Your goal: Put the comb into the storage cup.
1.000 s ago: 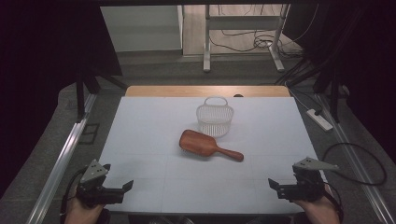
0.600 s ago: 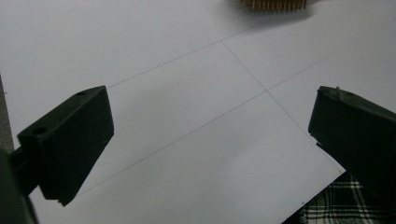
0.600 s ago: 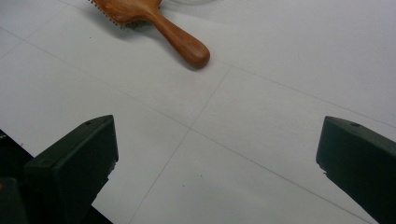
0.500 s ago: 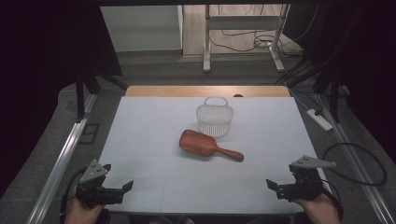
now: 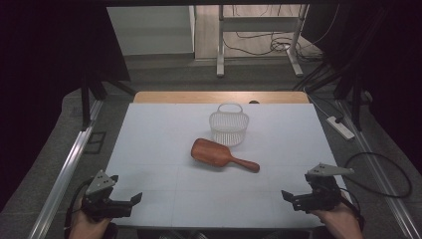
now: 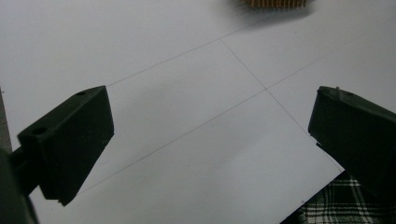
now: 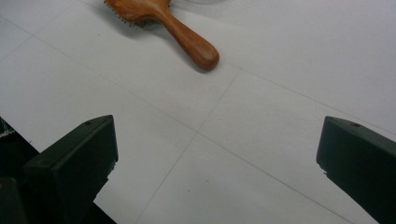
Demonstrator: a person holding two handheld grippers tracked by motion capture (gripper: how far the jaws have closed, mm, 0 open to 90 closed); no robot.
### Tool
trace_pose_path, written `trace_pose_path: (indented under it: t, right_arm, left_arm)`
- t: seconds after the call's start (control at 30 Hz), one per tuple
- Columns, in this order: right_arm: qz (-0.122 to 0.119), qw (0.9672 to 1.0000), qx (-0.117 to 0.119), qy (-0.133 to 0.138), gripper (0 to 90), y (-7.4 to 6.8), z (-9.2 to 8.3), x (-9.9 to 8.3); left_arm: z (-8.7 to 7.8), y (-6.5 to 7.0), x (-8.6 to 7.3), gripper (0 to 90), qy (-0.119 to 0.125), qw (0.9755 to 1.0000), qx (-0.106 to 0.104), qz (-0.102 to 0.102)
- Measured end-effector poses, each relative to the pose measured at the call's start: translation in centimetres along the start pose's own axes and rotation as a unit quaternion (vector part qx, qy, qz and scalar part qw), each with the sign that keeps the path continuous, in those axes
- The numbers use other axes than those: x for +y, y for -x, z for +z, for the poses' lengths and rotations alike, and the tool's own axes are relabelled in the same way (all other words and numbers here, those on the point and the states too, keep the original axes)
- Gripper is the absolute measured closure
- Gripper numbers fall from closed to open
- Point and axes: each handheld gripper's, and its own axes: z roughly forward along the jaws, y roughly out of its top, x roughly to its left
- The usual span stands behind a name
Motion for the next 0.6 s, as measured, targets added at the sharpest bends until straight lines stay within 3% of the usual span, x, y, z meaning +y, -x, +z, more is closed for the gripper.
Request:
trace_pose_path:
  t: [0.27,0.6]
  right_arm:
    - [-0.014,0.9998,0.014,0.007,0.0,0.1,0.4,0.8]
    - [-0.024,0.9995,0.02,-0.004,0.0,0.0,1.0,1.7]
  left_arm:
    - [0.0,0.0,0.0,1.1,0.0,1.0,0.0,-0.001]
    - [0.0,-0.1,0.0,1.3,-0.001,1.0,-0.001,-0.001]
